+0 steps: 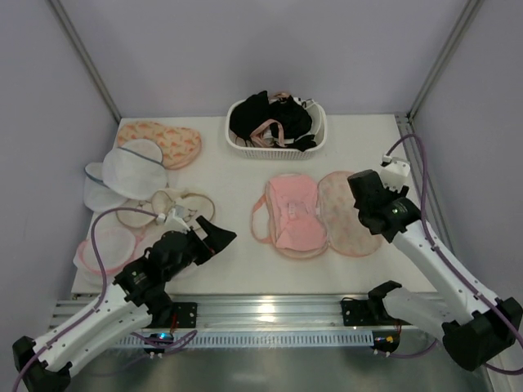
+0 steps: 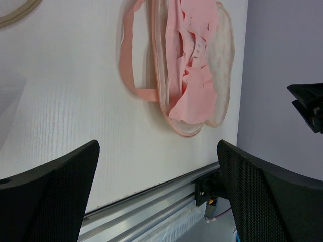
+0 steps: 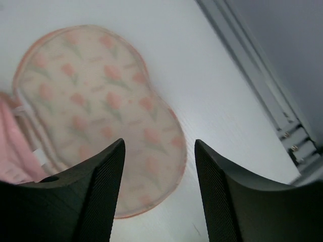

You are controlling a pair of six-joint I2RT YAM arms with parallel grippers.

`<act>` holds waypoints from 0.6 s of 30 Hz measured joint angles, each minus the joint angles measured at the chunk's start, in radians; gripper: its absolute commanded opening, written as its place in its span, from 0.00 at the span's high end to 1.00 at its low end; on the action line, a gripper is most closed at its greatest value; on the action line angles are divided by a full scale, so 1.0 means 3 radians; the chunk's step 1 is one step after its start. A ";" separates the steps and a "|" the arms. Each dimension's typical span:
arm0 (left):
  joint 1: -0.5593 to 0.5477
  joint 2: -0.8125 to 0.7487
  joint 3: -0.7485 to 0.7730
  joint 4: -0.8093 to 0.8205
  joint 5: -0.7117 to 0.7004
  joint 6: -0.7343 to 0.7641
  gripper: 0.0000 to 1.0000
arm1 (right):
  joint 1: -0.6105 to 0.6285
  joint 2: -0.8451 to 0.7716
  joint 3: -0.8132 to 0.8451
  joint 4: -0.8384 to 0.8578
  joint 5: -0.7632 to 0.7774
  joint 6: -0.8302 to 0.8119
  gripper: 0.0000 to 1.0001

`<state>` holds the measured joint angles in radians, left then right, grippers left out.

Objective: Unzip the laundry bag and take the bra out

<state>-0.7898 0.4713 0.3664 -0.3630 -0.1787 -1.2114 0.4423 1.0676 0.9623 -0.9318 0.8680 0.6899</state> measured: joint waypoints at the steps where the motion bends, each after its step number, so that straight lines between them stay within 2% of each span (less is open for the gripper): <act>1: 0.0000 -0.0001 0.0009 0.0003 0.0000 0.0009 0.00 | 0.0004 -0.0140 -0.0069 0.0191 -0.0153 -0.0132 0.34; 4: 0.0000 -0.0019 0.0019 0.0023 0.0000 0.0041 0.01 | 0.0006 -0.0515 -0.0287 0.0651 -0.0773 -0.0454 0.32; 8: 0.0000 -0.0076 0.0019 0.0022 0.0001 0.0051 0.01 | 0.0005 -0.0507 -0.0498 0.1207 -0.1564 -0.0627 0.25; 11: 0.0000 -0.0131 0.0019 0.0015 0.0001 0.0052 0.00 | -0.0067 -0.0234 -0.0863 0.1820 -0.2239 -0.0654 0.24; 14: 0.0000 -0.0212 0.0019 -0.0019 0.0000 0.0052 0.01 | -0.0267 0.0261 -0.1158 0.2336 -0.2923 -0.0637 0.24; 18: 0.0000 -0.0318 0.0020 -0.0075 -0.0005 0.0052 0.01 | -0.0456 0.0818 -0.1322 0.2912 -0.3620 -0.0590 0.25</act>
<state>-0.7898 0.3759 0.3725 -0.3855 -0.1802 -1.1957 0.3054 1.3128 0.5655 -0.0582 -0.2180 0.5129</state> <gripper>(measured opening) 0.994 0.756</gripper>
